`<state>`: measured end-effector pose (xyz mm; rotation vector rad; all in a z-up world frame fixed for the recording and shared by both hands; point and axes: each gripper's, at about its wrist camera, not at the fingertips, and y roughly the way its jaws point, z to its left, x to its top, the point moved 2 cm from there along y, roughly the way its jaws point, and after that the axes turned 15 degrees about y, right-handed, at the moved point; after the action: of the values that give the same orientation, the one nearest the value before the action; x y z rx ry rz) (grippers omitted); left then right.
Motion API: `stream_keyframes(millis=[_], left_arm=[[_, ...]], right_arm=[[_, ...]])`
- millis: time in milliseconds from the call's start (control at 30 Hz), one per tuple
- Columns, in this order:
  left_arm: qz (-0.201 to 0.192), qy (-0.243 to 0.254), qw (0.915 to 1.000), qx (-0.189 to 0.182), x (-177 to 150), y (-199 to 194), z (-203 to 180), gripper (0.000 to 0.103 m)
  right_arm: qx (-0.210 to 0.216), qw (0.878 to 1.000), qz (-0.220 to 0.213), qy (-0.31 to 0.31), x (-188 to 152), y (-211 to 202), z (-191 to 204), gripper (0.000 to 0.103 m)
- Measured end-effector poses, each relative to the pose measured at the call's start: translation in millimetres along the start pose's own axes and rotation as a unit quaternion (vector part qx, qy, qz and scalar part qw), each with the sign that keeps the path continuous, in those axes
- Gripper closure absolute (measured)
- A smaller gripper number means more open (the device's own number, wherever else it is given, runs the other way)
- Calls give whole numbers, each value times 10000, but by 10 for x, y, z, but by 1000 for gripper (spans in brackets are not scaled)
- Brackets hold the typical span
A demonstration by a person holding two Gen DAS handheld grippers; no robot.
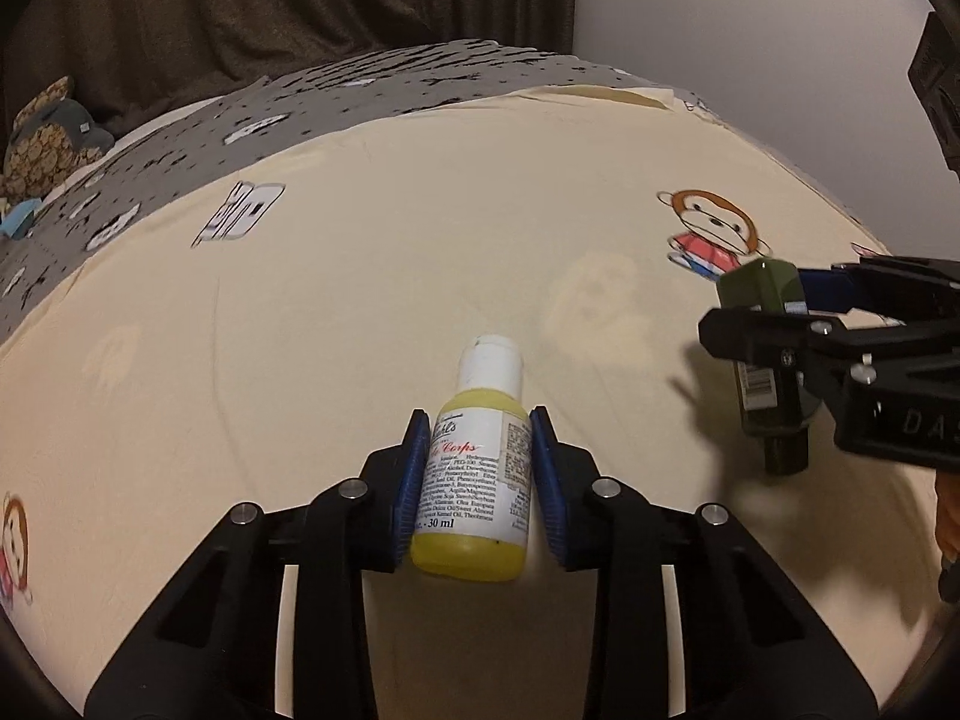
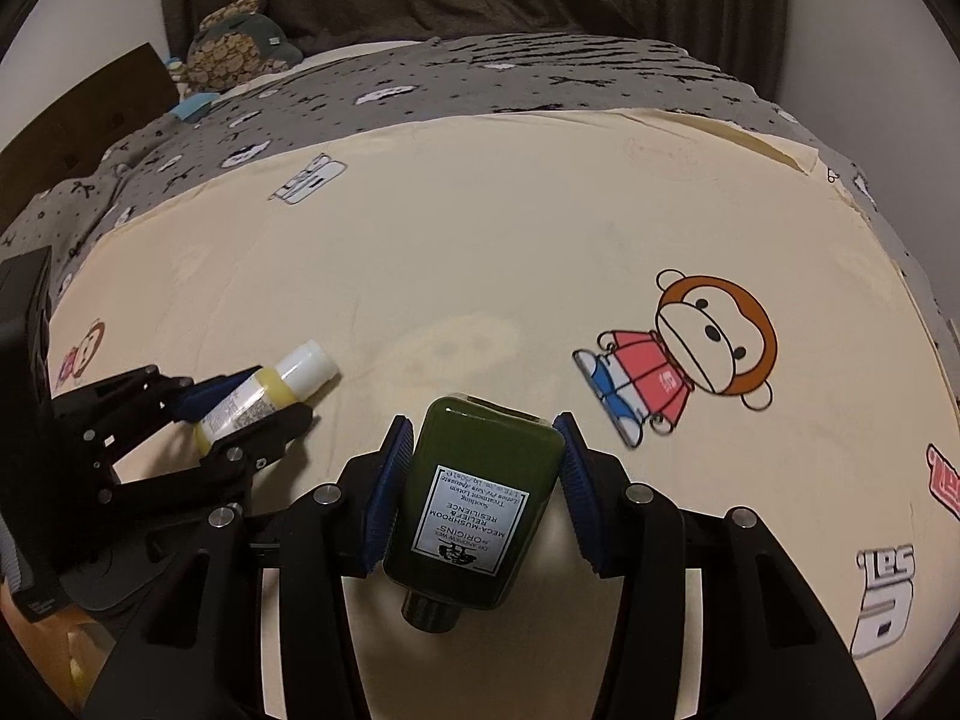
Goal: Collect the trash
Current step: 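Grasp the small yellow bottle with the left tool while the right tool grasps the dark green bottle, then lower both tools to the bin and release the two bottles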
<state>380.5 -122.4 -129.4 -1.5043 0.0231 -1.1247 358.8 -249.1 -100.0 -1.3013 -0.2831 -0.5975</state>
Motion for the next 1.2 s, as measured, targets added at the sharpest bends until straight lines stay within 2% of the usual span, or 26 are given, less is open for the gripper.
stream_keyframes(millis=[233,500,633,900,1100,1200], left_arm=[[-64,-208,9997,146,-368,-633,-63,73],[-470,-606,9968,209,-873,-1522,-274,73],[-572,-568,9964,253,-1133,-1832,-505,73],[-602,-431,9973,-12,-1695,-2158,-1054,73],[-519,-438,9973,-289,-2113,-2255,-1418,73],[-342,-486,9971,-476,-2334,-2221,-1584,73]], right_arm=[[67,9994,-155,-304,-359,-410,167,54],[501,9965,-282,-612,-1010,-995,347,54],[722,9933,-396,-815,-1397,-1314,399,54],[958,9906,-490,-849,-2065,-1646,365,54],[906,9921,-439,-750,-2579,-1692,287,54],[937,9937,-274,-550,-2801,-1630,216,54]])
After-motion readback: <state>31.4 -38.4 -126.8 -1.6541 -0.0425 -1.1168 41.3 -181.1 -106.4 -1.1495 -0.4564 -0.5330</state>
